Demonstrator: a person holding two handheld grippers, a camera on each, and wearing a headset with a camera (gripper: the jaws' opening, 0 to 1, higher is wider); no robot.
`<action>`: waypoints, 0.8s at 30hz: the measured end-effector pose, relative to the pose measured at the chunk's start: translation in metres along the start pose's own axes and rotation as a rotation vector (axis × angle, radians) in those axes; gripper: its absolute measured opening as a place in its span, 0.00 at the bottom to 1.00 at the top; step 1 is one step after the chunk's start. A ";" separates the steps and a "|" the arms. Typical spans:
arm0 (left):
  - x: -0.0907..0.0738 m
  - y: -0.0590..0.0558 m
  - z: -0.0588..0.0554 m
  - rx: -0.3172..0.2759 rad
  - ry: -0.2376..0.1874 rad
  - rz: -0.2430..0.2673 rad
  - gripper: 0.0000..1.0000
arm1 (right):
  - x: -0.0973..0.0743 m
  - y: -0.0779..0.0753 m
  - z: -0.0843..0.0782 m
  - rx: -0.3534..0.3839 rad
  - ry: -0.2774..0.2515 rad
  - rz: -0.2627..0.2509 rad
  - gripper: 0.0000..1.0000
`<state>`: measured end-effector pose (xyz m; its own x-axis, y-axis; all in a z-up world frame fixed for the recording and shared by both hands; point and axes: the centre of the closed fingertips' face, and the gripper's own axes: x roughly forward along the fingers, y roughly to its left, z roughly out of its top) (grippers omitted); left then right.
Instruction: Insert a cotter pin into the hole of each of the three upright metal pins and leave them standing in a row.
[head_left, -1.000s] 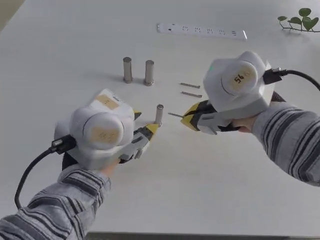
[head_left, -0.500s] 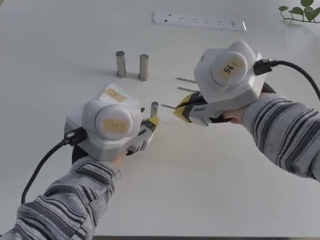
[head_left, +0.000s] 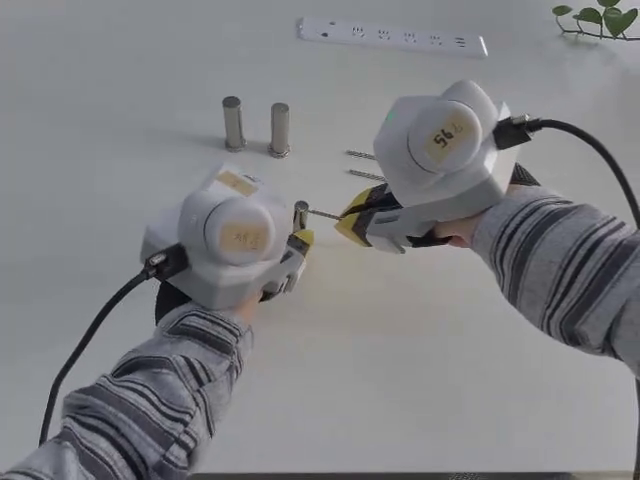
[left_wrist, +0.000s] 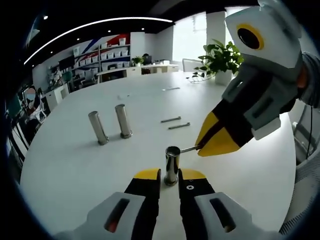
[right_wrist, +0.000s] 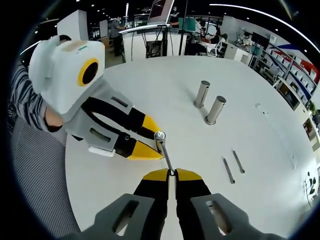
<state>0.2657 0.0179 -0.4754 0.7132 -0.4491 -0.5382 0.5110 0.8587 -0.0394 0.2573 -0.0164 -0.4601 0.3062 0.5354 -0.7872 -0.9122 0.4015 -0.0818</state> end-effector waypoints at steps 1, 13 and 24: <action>0.001 0.000 0.000 -0.004 -0.001 -0.001 0.10 | 0.000 0.000 0.000 0.002 -0.002 -0.002 0.00; 0.002 -0.004 0.000 -0.023 -0.001 -0.014 0.06 | -0.001 0.001 0.004 -0.007 -0.005 0.000 0.00; 0.004 -0.003 -0.001 -0.029 0.002 -0.006 0.06 | -0.001 0.003 0.016 -0.047 -0.014 0.005 0.00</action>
<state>0.2663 0.0138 -0.4785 0.7096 -0.4536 -0.5393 0.5009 0.8629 -0.0667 0.2584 -0.0037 -0.4503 0.3048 0.5478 -0.7791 -0.9256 0.3633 -0.1066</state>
